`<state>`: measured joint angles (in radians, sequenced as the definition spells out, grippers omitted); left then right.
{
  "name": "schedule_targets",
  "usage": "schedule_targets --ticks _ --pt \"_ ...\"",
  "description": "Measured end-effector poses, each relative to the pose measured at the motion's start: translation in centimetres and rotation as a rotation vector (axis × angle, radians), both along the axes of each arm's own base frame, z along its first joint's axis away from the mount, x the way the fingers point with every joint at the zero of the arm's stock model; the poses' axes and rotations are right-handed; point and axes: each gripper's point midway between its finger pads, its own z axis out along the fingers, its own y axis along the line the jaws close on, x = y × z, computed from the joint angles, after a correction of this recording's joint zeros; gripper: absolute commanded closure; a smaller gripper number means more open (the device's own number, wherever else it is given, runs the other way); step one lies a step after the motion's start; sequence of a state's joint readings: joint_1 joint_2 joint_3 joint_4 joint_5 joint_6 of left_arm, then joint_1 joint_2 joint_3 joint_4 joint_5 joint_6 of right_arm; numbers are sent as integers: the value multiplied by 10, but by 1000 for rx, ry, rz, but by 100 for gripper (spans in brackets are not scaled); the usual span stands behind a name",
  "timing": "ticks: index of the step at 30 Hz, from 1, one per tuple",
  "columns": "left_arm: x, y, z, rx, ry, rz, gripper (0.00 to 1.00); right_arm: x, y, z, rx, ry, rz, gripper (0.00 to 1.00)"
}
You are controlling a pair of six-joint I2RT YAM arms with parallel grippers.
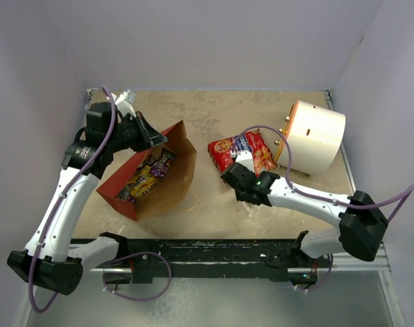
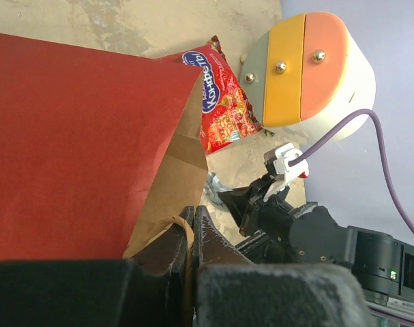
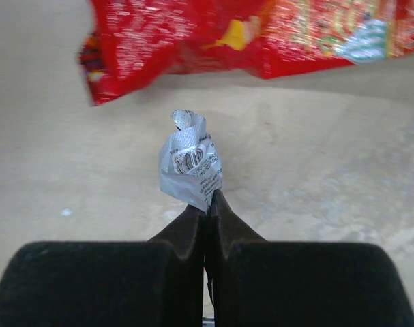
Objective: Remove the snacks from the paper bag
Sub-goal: Place the snack at the center of the board, then take out the snack from the paper bag.
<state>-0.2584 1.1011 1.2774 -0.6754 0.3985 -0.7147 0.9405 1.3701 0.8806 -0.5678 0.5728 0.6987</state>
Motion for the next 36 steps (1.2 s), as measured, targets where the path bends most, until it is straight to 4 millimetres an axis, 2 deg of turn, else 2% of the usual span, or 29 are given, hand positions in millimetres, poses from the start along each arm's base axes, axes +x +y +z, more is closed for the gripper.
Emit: schedule_targets --ticks 4,7,8,10,12,15,17,21,23,28,32,36 --pt "-1 0 1 -4 -1 -2 100 2 28 5 135 8 105 100" --pt "-2 -2 2 -11 1 -10 100 6 38 5 220 18 148 100" --pt "-2 -2 2 -13 2 -13 100 8 36 2 238 28 143 100" --pt "-2 -2 2 -14 1 -14 100 13 27 -7 258 49 113 92" --pt "-3 -2 3 -15 -2 -13 100 18 13 -18 271 76 66 87" --pt "-4 -2 3 -18 -5 -14 100 25 -10 -31 273 106 -34 70" --pt "-5 -3 4 -20 -4 -19 100 27 -22 -34 261 113 -105 57" --pt "-6 -3 3 -19 0 -21 100 17 -38 -36 227 139 -175 42" --pt "-6 -3 3 -19 1 -23 100 14 -40 -28 238 130 -181 37" --pt "-7 -5 3 -26 5 -37 100 19 -28 0 335 55 -123 22" --pt "-8 -6 3 -28 6 -45 100 21 -18 -2 348 71 -52 15" --pt "-10 -8 4 -33 -3 -59 100 26 -2 -1 369 76 52 13"
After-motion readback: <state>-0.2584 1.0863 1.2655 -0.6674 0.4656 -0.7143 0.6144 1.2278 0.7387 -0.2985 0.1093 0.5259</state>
